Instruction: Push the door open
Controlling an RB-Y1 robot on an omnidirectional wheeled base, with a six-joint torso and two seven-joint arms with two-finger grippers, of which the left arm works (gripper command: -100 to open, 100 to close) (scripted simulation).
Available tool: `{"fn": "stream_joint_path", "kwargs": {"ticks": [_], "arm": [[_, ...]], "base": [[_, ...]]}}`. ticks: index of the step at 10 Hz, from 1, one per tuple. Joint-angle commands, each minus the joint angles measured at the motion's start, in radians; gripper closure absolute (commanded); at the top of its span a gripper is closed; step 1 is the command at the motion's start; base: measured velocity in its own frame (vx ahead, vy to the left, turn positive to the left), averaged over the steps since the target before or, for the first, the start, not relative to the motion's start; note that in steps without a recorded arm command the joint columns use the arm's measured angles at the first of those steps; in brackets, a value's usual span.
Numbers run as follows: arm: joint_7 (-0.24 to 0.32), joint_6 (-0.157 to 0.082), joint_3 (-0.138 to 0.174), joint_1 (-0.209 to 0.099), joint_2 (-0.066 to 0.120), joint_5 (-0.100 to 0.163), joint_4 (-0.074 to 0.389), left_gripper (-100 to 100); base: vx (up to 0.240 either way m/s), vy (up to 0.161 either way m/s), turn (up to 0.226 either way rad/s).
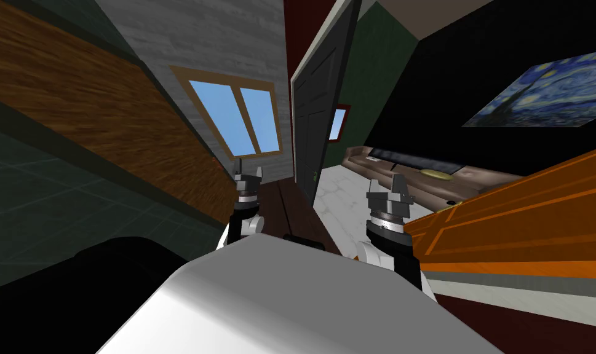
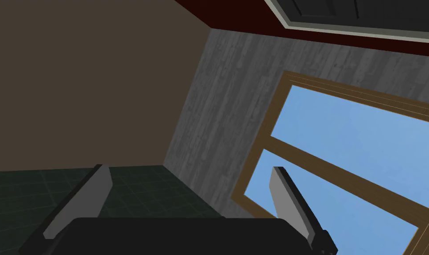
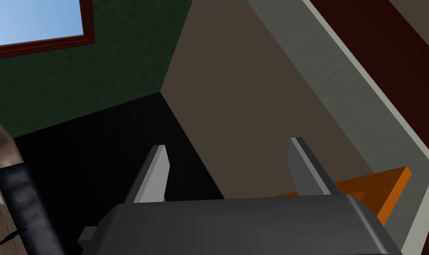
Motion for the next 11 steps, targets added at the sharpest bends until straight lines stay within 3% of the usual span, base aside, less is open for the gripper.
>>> {"fn": "stream_joint_path", "kwargs": {"ticks": [1,11], "arm": [[0.0,-0.005,-0.01,-0.009,0.008,-0.002,0.032,-100],[0.003,-0.046,-0.087,-0.078,0.053,-0.02,0.274,-100]], "base": [[0.064,0.007,-0.08],[0.112,0.047,-0.099]]}}
